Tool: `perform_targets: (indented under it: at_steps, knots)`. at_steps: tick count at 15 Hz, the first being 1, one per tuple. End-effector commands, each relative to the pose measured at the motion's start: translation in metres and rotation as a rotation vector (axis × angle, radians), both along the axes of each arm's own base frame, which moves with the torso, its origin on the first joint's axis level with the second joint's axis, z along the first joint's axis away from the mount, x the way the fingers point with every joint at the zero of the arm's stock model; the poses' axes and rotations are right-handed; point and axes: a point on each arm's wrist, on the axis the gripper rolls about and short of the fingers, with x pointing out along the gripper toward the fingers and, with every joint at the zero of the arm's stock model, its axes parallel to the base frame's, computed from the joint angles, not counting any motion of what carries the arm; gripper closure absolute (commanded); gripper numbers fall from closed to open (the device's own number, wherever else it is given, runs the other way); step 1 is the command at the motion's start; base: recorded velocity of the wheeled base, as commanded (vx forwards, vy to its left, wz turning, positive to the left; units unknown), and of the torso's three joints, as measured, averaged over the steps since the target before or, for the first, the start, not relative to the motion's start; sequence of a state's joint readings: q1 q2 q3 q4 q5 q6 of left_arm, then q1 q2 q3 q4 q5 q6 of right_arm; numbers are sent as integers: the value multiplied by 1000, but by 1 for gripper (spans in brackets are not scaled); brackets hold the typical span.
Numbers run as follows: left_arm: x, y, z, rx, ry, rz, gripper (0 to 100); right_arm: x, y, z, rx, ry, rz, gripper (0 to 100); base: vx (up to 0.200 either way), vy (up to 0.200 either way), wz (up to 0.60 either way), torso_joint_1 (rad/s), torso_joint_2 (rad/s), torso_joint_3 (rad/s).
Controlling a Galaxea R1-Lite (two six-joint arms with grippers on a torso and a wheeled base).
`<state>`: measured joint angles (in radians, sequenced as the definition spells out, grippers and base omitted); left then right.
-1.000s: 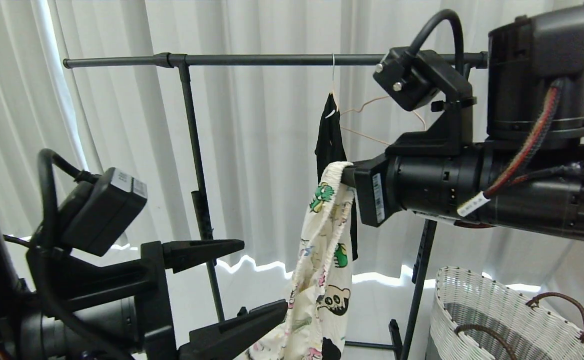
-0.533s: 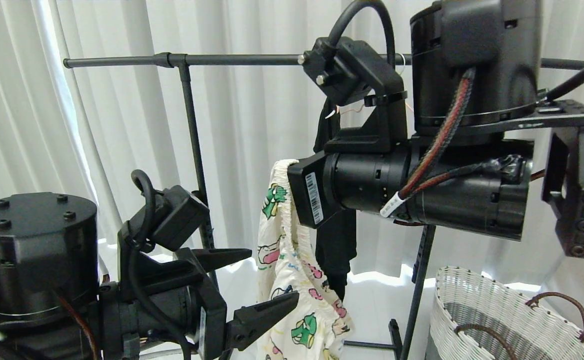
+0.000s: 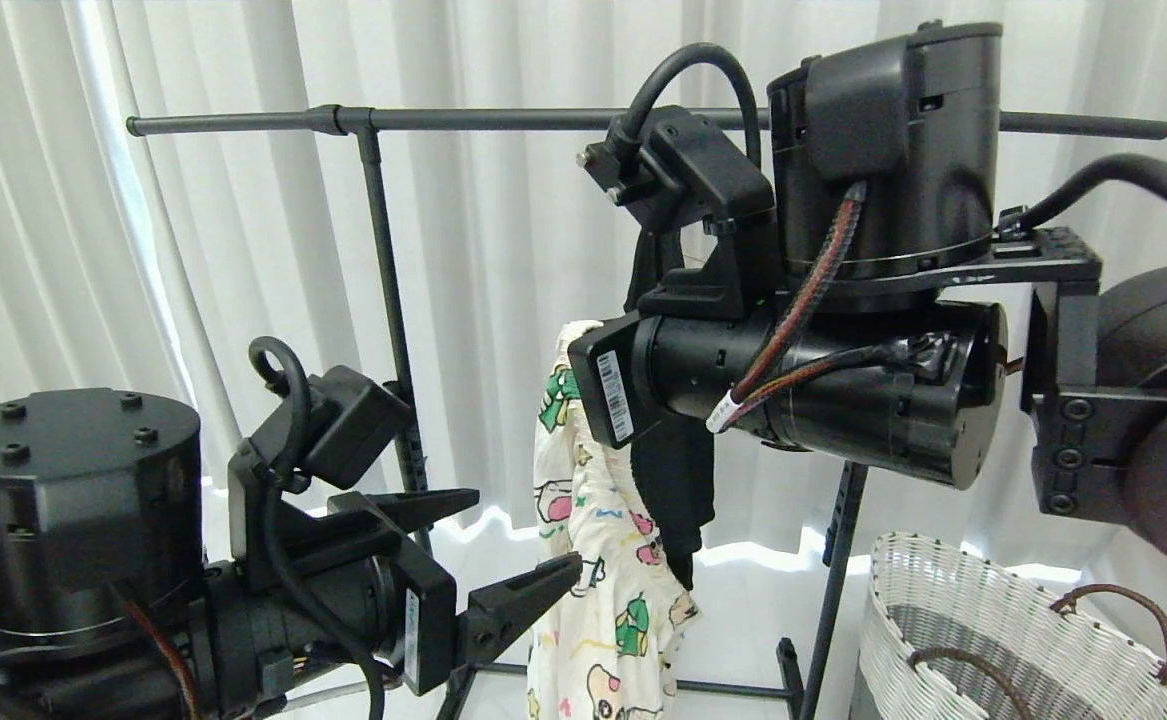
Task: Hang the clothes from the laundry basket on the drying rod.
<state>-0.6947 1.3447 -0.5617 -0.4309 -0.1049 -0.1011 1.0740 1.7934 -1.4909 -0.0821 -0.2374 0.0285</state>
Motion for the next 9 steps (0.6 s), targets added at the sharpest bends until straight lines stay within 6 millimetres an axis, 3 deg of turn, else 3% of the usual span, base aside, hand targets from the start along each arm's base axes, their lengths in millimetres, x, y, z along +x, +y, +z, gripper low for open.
perform_targets:
  at_steps: [1,4,9]
  knots:
    - [-4,3,8,-29,-26,1,0,7,2,-5,-22,-16,-36,100,0,0,0,0,0,0]
    - [-4,2,19,-56,-57,0,0,9,3,-6,-40,-31,-56,100,0,0,0,0,0,0]
    - [12,-9,14,-14,-45,74,0,9,6,2,-50,-80,-43,100,0,0,0,0,0,0]
